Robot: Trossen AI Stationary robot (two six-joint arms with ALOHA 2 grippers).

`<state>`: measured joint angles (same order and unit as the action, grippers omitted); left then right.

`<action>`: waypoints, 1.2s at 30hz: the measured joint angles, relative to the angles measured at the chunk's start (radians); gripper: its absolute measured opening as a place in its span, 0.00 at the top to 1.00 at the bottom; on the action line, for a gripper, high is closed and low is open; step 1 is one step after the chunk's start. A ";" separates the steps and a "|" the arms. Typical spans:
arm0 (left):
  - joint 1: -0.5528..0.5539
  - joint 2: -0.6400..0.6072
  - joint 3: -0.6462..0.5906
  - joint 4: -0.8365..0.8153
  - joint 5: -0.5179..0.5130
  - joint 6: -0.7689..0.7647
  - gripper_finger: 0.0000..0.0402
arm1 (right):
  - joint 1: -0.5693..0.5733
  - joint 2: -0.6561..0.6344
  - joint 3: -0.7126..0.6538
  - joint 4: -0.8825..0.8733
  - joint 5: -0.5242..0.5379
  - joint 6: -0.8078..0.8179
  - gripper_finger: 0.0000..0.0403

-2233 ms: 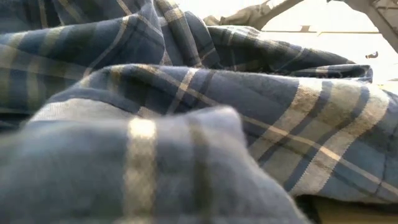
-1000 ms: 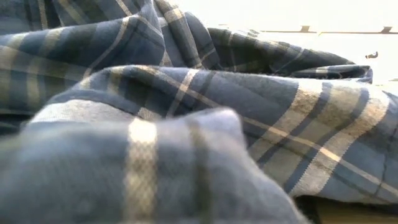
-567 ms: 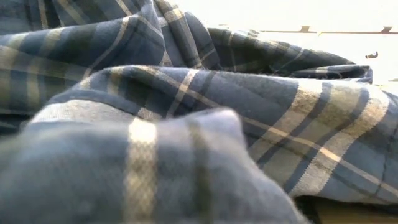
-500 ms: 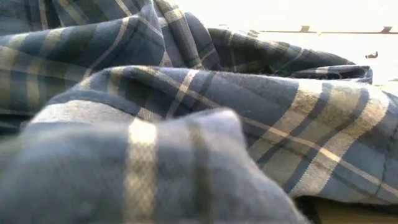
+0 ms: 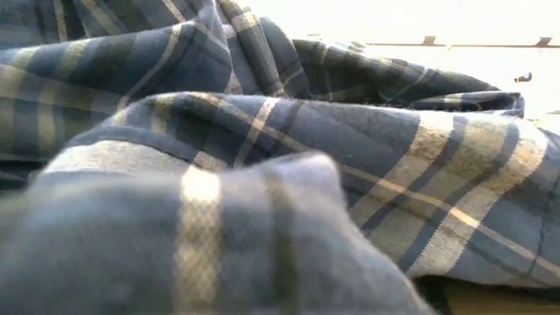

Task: Sort clothes
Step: Put the purple sock into the white laundry bin

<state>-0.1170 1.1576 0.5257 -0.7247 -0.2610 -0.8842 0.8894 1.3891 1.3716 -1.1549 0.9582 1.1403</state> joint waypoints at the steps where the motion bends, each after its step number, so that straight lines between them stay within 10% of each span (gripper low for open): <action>1: 0.003 0.000 0.004 -0.001 0.002 0.012 0.99 | 0.003 0.000 -0.029 0.020 0.003 0.009 0.56; 20: 0.005 -0.126 0.364 -0.095 -0.004 0.183 1.00 | 0.067 -0.004 -0.461 0.289 0.031 0.183 0.64; 36: 0.128 -0.057 0.853 0.007 -0.184 0.573 1.00 | -0.024 -0.005 -0.841 1.163 -0.005 -0.095 0.69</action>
<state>0.0107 1.1009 1.3785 -0.7174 -0.4449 -0.3109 0.8650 1.3842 0.5302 0.0080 0.9532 1.0451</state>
